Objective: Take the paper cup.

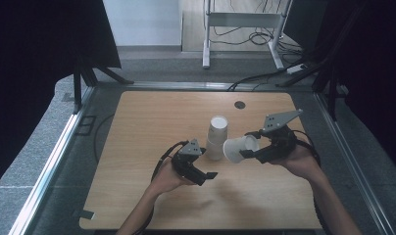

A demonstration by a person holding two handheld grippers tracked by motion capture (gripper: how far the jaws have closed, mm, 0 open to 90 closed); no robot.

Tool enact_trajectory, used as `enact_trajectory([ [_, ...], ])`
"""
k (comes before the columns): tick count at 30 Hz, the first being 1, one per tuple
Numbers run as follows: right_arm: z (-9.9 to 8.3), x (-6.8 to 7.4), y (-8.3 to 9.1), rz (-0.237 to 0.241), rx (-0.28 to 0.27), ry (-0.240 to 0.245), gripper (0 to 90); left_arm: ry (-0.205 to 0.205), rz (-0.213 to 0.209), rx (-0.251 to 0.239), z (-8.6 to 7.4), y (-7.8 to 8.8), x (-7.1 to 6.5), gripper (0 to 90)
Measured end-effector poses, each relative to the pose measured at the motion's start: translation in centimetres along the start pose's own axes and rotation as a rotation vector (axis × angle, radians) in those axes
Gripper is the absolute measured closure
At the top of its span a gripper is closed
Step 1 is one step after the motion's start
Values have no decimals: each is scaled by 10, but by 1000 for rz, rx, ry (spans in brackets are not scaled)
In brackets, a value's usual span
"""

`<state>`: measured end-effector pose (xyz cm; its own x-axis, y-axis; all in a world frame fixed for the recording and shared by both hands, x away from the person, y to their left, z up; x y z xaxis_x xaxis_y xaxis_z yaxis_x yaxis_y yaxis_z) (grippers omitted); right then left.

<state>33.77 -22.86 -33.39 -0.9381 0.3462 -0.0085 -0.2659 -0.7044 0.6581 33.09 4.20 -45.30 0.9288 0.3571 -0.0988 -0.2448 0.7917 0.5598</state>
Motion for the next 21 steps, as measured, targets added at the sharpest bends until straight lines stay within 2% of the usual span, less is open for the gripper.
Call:
enact_trajectory([
  [21,-36,8,-20,73,-98,-3,362,-63,-68,-47,1,-7,-11,56],
])
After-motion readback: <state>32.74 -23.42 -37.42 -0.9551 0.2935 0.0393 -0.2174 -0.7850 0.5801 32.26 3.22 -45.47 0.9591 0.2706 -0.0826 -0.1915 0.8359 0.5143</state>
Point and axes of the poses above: each handheld gripper's, and its own axes: y roughly backward along the jaws, z roughly out of its top, x roughly to its left, the point moved 1 cm from there along -y, roughly forward along the jaws, and after that the axes turned 1 degree about x, right-handed, at the moved point
